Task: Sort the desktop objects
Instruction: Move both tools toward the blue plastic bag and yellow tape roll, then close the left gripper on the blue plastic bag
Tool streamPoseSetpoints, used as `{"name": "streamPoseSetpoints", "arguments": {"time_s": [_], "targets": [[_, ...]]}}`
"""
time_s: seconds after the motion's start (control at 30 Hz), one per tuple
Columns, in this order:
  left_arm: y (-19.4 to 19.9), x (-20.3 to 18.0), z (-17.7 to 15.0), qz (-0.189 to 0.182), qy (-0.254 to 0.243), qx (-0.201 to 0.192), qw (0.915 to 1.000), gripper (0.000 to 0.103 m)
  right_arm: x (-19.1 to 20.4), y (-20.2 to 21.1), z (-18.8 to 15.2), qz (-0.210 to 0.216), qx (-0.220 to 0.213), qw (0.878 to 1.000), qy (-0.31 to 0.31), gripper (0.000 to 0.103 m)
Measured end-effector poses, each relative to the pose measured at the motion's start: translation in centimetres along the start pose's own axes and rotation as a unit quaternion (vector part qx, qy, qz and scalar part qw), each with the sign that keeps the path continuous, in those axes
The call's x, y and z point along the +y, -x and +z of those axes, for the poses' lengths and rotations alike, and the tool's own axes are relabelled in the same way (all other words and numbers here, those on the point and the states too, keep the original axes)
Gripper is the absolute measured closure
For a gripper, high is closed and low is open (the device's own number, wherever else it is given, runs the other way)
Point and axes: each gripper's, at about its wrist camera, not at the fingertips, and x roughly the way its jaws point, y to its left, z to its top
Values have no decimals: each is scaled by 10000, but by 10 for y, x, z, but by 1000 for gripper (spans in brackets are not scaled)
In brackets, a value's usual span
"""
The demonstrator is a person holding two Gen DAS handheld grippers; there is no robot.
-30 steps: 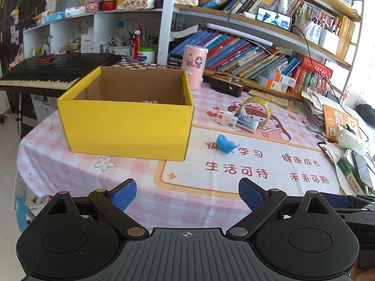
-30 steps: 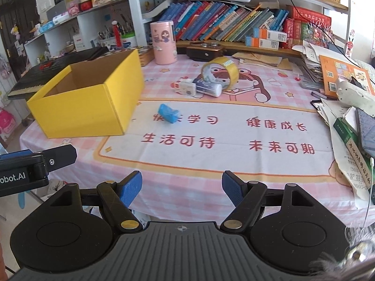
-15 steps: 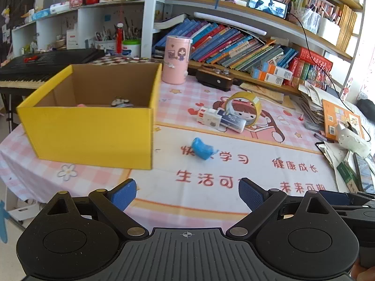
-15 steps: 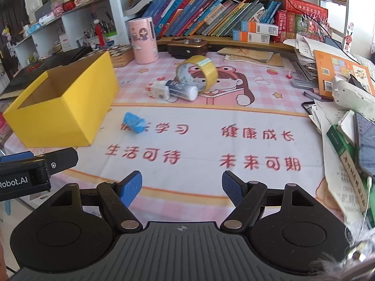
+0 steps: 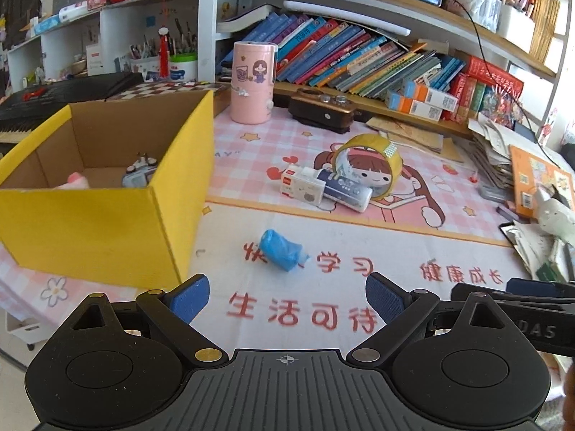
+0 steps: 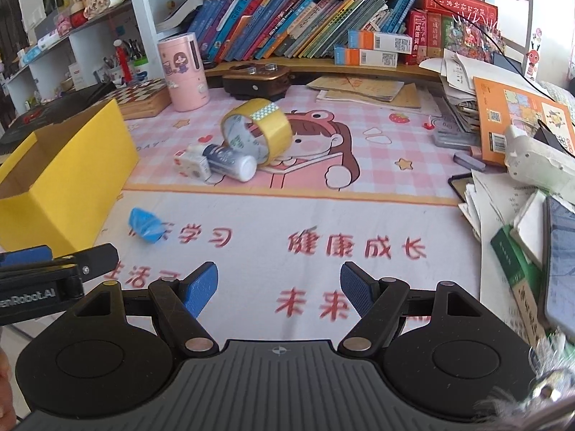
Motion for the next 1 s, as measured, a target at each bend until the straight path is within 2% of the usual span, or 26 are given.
{"name": "streamPoseSetpoints", "arguments": {"time_s": [0.3,0.4,0.6,0.67,0.7,0.73,1.0], "targets": [[-48,-17,19,402,-291,-56,9988,9,-11,-22,16,129,101,9998,138,29],[-67,-16,21,490,-292,72,9983,14,-15,-27,20,143,120,9997,153,29],[-97,-14,18,620,-190,368,9972,30,-23,-36,25,161,182,9995,185,29],[-103,-14,16,609,-183,464,9969,48,-26,-39,26,163,212,9995,173,29],[-105,-14,15,585,-173,498,9969,52,-27,-40,27,163,222,9995,165,29],[-104,-15,14,569,-175,454,9972,63,-28,-42,28,168,227,9995,157,29],[-78,-16,24,330,-92,172,9993,68,-27,-59,43,339,222,9991,90,29]]}}
